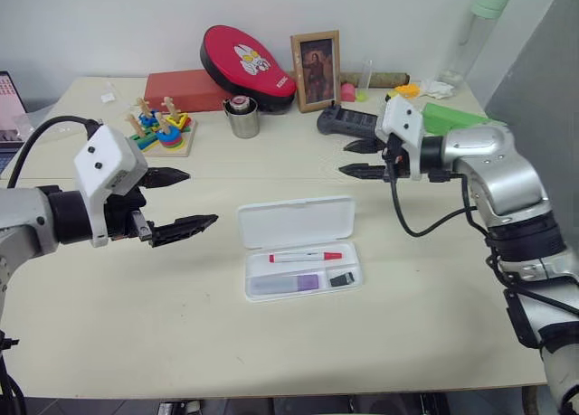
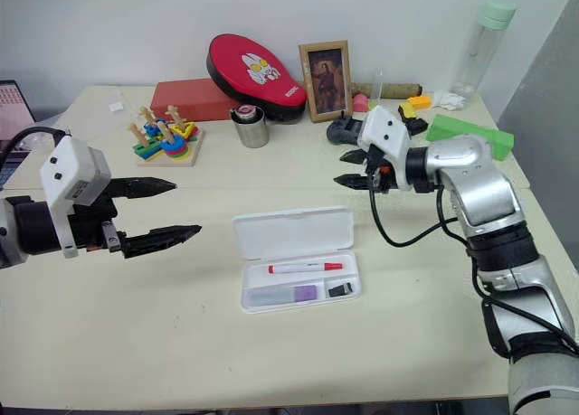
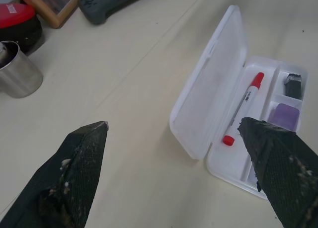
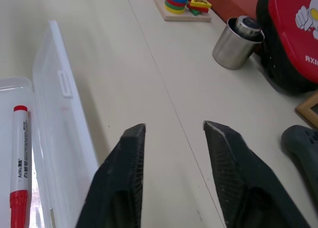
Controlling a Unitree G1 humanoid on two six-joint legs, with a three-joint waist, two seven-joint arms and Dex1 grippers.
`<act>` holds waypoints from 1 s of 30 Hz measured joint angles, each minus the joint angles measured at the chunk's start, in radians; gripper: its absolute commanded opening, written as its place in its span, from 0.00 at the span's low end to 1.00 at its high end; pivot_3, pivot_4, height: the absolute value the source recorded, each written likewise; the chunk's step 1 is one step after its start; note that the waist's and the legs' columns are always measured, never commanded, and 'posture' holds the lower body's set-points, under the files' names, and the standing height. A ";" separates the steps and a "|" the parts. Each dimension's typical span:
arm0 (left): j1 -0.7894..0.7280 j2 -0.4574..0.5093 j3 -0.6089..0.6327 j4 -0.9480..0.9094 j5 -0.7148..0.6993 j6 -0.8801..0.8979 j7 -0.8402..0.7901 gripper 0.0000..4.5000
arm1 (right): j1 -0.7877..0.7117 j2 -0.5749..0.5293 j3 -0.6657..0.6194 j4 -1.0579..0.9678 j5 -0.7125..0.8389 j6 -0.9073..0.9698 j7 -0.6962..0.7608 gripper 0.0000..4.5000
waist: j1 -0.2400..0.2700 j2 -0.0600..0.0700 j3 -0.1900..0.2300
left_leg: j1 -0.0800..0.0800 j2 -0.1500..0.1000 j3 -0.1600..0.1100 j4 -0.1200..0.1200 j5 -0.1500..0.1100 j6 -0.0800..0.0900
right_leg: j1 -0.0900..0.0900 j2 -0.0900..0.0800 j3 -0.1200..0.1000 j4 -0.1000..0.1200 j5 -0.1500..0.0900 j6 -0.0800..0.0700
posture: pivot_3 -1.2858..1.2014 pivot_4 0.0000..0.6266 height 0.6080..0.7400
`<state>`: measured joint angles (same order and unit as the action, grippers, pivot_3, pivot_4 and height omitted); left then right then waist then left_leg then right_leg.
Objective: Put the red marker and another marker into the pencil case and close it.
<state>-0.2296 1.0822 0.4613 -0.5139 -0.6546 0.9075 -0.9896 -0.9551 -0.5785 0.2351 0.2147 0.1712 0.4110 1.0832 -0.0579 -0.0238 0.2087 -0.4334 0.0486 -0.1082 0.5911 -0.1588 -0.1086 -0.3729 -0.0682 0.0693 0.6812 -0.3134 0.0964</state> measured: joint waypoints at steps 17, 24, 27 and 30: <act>0.033 0.000 0.007 0.004 -0.007 -0.031 0.008 1.00 | -0.143 0.160 0.111 0.361 -0.117 -0.231 0.152 0.01 | -0.004 0.000 0.000 | 0.000 0.000 0.000 -0.001 0.000 0.000 | 0.000 0.000 0.000 0.000 0.000 0.000 | 0.52 0.24 1.00; 0.045 0.000 0.007 -0.003 -0.008 -0.043 0.018 1.00 | -0.158 0.168 0.142 0.463 -0.161 -0.313 0.228 0.01 | -0.006 0.001 0.000 | 0.000 0.000 0.000 -0.001 0.000 0.000 | 0.000 0.000 0.000 0.000 0.000 0.000 | 0.52 0.24 1.00; 0.047 0.000 0.007 -0.003 -0.009 -0.043 0.019 1.00 | -0.158 0.168 0.145 0.466 -0.172 -0.341 0.268 0.01 | -0.006 0.001 0.000 | 0.000 0.000 0.000 -0.001 0.000 0.000 | 0.000 0.000 0.000 0.000 0.000 0.000 | 0.52 0.24 1.00; 0.062 0.003 0.008 -0.014 -0.022 -0.041 0.014 1.00 | -0.158 0.167 0.145 0.451 -0.180 -0.347 0.301 0.01 | -0.006 0.001 0.000 | 0.000 0.000 0.000 -0.001 0.000 0.000 | 0.000 0.000 0.000 0.000 0.000 0.000 | 0.52 0.24 1.00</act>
<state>-0.1679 1.0849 0.4696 -0.5278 -0.6764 0.8665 -0.9757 -1.1128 -0.4116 0.3798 0.6661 -0.0093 0.0643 1.3840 -0.0640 -0.0231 0.2091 -0.4333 0.0486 -0.1083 0.5897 -0.1588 -0.1086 -0.3731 -0.0681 0.0689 0.6815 -0.3134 0.0963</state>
